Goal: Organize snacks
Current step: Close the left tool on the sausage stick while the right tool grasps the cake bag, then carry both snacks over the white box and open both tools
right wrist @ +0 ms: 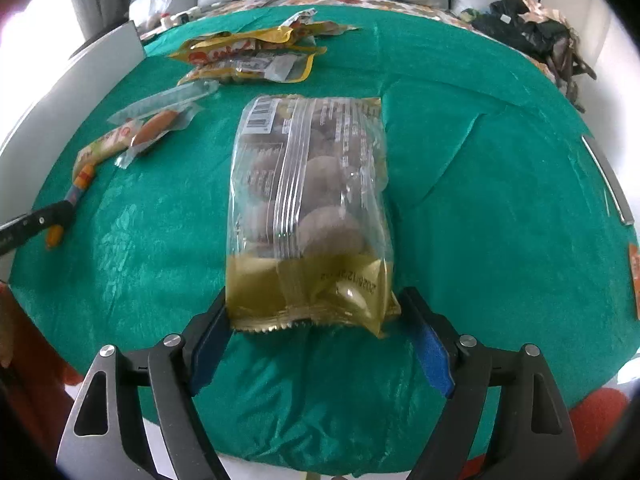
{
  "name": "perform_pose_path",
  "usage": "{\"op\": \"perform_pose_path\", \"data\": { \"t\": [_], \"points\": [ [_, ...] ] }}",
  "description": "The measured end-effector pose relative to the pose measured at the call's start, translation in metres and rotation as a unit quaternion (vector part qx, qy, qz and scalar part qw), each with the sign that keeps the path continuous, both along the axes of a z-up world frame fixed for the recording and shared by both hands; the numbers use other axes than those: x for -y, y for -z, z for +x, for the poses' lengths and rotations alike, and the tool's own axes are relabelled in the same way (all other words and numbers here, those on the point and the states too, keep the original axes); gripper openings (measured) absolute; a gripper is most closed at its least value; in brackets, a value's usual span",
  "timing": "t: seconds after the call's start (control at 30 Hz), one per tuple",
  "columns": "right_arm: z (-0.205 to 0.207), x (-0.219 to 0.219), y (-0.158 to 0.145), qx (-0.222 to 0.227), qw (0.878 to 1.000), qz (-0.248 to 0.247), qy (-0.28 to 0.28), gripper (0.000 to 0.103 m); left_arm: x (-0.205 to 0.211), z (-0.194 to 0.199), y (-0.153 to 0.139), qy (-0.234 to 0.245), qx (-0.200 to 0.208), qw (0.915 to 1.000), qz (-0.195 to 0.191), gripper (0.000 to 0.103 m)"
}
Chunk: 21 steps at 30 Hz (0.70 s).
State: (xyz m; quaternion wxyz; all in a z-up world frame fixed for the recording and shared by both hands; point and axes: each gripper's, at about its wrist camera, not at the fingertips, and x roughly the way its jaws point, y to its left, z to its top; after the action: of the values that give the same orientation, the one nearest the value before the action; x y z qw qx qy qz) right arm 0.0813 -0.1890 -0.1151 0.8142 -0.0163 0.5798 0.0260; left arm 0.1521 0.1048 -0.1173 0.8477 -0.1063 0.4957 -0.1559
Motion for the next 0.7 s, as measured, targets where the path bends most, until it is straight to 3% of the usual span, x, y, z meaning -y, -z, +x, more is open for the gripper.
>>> {"op": "perform_pose_path", "data": {
  "t": [0.07, 0.2, 0.33, 0.4, 0.43, 0.57, 0.6, 0.7],
  "points": [
    [0.002, 0.004, -0.002, -0.008, 1.000, 0.016, 0.004, 0.084, 0.001, -0.003, -0.002, 0.002, 0.005, 1.0000, 0.005, 0.015],
    [0.009, 0.011, -0.011, -0.013, 0.999, 0.037, 0.012, 0.084, 0.018, -0.007, -0.001, 0.018, 0.019, 0.9969, 0.074, 0.016],
    [0.027, 0.005, -0.027, -0.014, 0.999, 0.038, 0.000, 0.084, 0.033, -0.005, -0.001, 0.031, 0.039, 0.9931, 0.106, 0.034],
    [0.038, -0.002, -0.030, -0.022, 0.999, 0.030, -0.010, 0.084, 0.038, -0.003, -0.001, 0.030, 0.045, 0.9912, 0.120, 0.032],
    [0.043, -0.005, -0.030, -0.027, 0.999, 0.024, -0.013, 0.084, 0.038, -0.001, -0.001, 0.028, 0.046, 0.9907, 0.125, 0.018],
    [0.063, -0.009, -0.019, -0.044, 0.999, 0.007, -0.008, 0.080, 0.024, 0.002, -0.002, 0.017, 0.035, 0.9959, 0.082, 0.015],
    [0.064, -0.005, -0.017, -0.048, 0.999, 0.009, 0.002, 0.069, 0.019, 0.001, -0.004, 0.014, 0.033, 0.9970, 0.069, 0.015],
    [0.061, 0.006, -0.023, -0.047, 0.998, 0.039, 0.024, 0.060, 0.003, -0.007, -0.014, 0.006, 0.038, 0.9992, 0.013, 0.015]
  ]
}}
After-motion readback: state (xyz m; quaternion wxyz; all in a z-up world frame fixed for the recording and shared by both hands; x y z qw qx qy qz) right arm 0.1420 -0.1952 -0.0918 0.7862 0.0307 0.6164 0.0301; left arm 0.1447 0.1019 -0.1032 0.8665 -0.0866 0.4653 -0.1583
